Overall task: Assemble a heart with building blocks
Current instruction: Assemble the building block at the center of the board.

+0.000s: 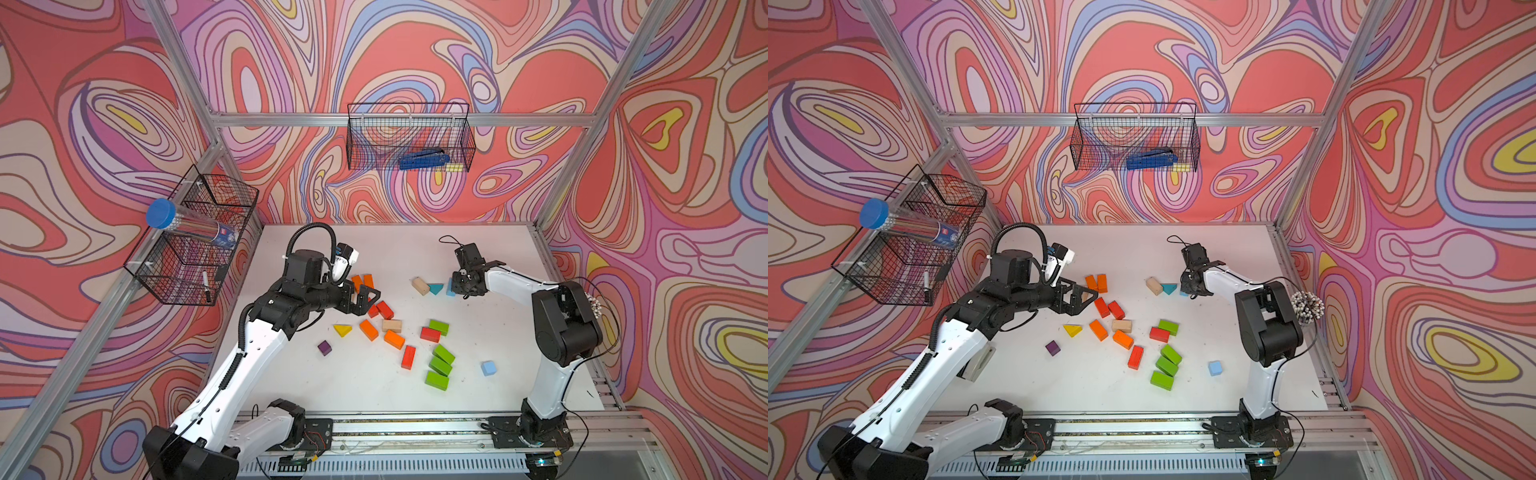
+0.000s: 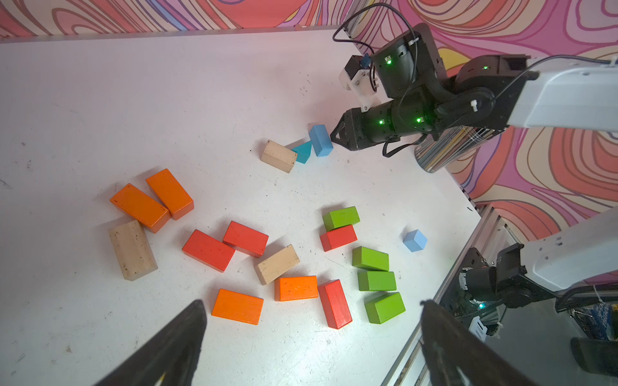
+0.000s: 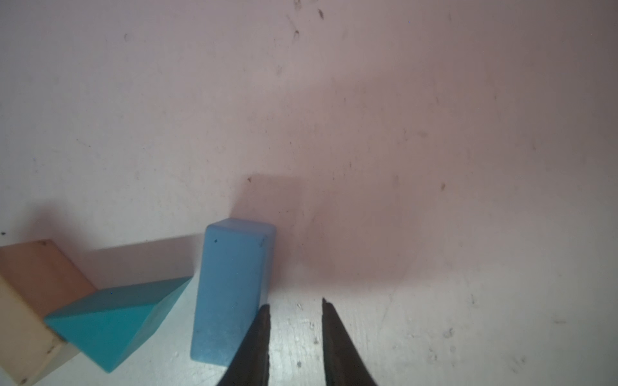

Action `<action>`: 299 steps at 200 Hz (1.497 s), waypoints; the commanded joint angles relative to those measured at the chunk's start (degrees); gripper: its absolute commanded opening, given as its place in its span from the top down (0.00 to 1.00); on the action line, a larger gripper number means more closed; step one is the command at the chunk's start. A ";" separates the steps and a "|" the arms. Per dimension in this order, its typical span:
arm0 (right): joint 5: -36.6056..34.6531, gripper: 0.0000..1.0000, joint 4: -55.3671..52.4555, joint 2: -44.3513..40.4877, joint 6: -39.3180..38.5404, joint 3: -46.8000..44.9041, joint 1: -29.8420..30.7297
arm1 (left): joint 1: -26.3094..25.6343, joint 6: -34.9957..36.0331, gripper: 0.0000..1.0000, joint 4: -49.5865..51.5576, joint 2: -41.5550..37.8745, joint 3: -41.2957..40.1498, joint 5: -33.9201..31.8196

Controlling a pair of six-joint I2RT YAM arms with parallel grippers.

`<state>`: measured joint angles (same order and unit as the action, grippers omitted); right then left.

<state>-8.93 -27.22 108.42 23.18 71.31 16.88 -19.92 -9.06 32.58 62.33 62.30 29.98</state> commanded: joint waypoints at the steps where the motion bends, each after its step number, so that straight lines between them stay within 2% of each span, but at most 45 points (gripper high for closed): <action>1: 0.91 0.71 -0.63 1.08 -0.27 1.36 -0.19 | -0.05 0.36 0.00 -0.85 -0.94 -0.26 0.06; 110: 6.09 0.70 1.56 0.42 -0.25 -0.10 -0.19 | -0.09 0.27 0.00 -0.98 -0.78 -0.28 0.17; 168: 6.81 0.70 1.65 -0.11 -0.24 -0.13 -0.19 | -0.09 0.18 0.00 -1.02 -0.72 -0.39 0.21; 201: 4.98 0.70 0.52 -1.11 -0.52 -0.13 -0.19 | -0.10 0.18 0.00 -0.94 -0.64 -0.42 -0.31; 230: 5.21 0.70 0.14 -4.13 -1.63 -1.14 -0.19 | -0.06 -0.38 0.00 -0.10 0.26 -0.23 -4.19; 249: 8.38 0.66 1.61 -8.37 -2.78 -3.17 -0.19 | -0.05 -0.97 0.00 1.03 2.14 0.13 -8.24; 299: 14.05 0.60 2.61 -17.94 -5.06 -8.26 -0.19 | -0.17 -5.67 0.03 7.61 13.88 5.97 -17.02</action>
<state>1.58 -25.85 93.78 19.94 65.28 16.88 -19.92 -11.40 35.27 71.40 64.60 19.00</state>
